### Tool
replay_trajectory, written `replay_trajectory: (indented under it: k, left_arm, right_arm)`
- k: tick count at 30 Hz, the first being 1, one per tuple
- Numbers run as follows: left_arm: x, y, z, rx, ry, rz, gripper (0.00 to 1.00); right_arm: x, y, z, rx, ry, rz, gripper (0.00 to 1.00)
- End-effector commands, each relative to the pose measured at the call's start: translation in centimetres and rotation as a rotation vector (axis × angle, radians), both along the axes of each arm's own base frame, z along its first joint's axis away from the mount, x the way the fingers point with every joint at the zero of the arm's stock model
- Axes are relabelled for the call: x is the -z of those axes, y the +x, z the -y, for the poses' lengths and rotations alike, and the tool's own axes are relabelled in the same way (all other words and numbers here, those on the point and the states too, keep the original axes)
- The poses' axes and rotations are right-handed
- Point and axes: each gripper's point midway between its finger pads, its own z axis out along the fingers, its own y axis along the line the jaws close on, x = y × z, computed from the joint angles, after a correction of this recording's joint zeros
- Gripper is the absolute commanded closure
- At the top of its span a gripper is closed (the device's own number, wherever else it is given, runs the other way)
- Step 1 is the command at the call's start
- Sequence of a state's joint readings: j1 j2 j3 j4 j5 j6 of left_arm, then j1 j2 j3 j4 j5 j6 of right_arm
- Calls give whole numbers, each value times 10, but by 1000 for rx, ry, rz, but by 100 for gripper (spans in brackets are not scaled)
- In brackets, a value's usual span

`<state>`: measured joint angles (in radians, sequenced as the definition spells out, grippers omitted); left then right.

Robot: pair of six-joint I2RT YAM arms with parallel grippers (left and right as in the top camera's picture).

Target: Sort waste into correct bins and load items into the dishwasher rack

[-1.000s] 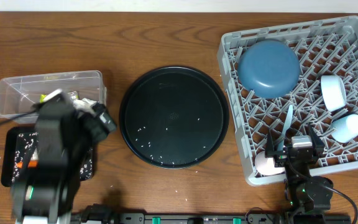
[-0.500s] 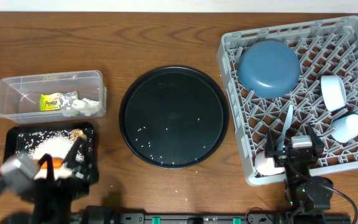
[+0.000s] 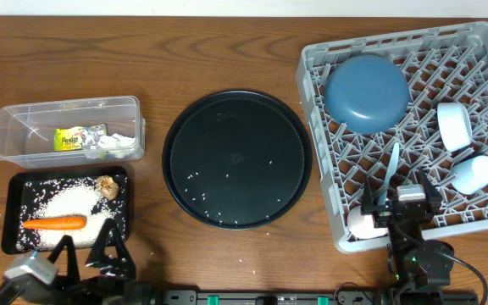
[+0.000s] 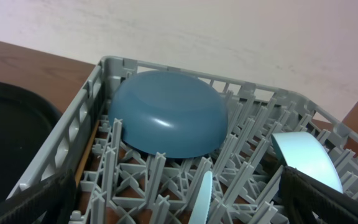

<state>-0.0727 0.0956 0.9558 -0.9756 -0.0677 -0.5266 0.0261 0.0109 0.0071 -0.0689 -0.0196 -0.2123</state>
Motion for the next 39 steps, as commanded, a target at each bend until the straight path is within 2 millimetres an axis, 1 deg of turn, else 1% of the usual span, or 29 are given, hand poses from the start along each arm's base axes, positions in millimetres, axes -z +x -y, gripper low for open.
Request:
replay_trajectory:
  k: [1,2,5,10,14,17,20,22,25,28,31,34,35,39]
  left_arm:
    - [29,7,-3,-19,9,-51,2]
    - [40,11,-3,-20,11,-72,2]
    - [61,23,-2,-20,13,-98,2]
    - [81,50,0,-20,12,-76,2]
    - [89,75,2,-18,6,-16,2]
    - [90,94,5,-8,-2,63,2]
    - [94,109,8,3,-8,136,2]
    - [100,116,9,3,-10,161,2]
    - [115,123,9,3,-10,171,2]
    - [136,128,9,2,-8,146,2]
    - [158,131,10,3,-6,101,2]
    - [173,132,10,2,-3,65,2]
    - [177,131,10,6,17,48,2]
    - [177,131,11,29,99,47,2]
  right_arm:
    - [0,0,0,-2,-9,1,1]
    - [0,0,0,-2,-9,1,1]
    - [0,0,0,-2,-9,1,1]
    - [0,0,0,-2,-9,1,1]
    - [0,0,0,-2,-9,1,1]
    - [0,0,0,-2,-9,1,1]
    - [0,0,0,-2,-9,1,1]
    - [0,0,0,-2,-9,1,1]
    - [0,0,0,-2,-9,1,1]
    - [0,0,0,-2,-9,1,1]
    - [1,0,0,-2,-9,0,1]
    - [1,0,0,-2,-9,0,1]
    - [1,0,0,-2,-9,0,1]
    - [0,0,0,-2,-9,1,1]
